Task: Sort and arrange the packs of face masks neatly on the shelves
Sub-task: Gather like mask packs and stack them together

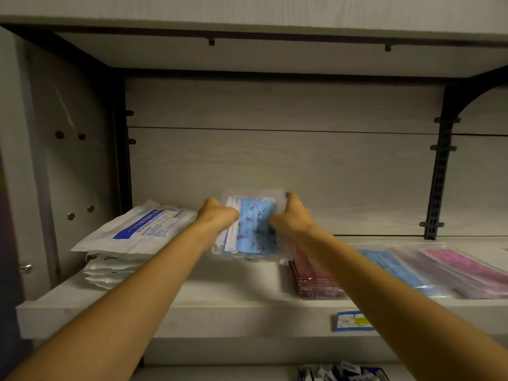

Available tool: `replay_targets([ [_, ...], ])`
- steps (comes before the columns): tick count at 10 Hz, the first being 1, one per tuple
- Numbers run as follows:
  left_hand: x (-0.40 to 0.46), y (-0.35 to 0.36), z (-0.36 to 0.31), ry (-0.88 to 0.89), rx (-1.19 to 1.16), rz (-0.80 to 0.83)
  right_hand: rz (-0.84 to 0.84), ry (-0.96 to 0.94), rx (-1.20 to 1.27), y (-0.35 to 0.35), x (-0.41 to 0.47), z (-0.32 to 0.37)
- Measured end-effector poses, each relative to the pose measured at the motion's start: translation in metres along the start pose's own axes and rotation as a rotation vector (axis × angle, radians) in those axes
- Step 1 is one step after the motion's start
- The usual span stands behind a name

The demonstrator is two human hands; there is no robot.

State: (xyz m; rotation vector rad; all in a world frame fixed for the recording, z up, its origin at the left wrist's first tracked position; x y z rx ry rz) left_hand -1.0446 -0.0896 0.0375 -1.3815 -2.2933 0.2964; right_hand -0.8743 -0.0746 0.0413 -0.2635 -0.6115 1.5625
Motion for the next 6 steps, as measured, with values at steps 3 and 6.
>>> replay_targets([
  [3, -0.009, 0.025, 0.031, -0.066, 0.374, 0.131, 0.185, 0.061, -0.371, 0.025, -0.009, -0.017],
  [6, -0.029, 0.029, 0.030, 0.003, 0.599, 0.146, 0.234, 0.013, -0.442, 0.028, -0.008, -0.012],
])
Point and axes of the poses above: each hand's wrist, its own x-axis towards the middle knuckle, its own y-axis out of the palm, z = x × y, the point moved 4 cm from there along x, towards the middle knuckle, and after that the axes turned 5 degrees about y, right-handed, at the moved point
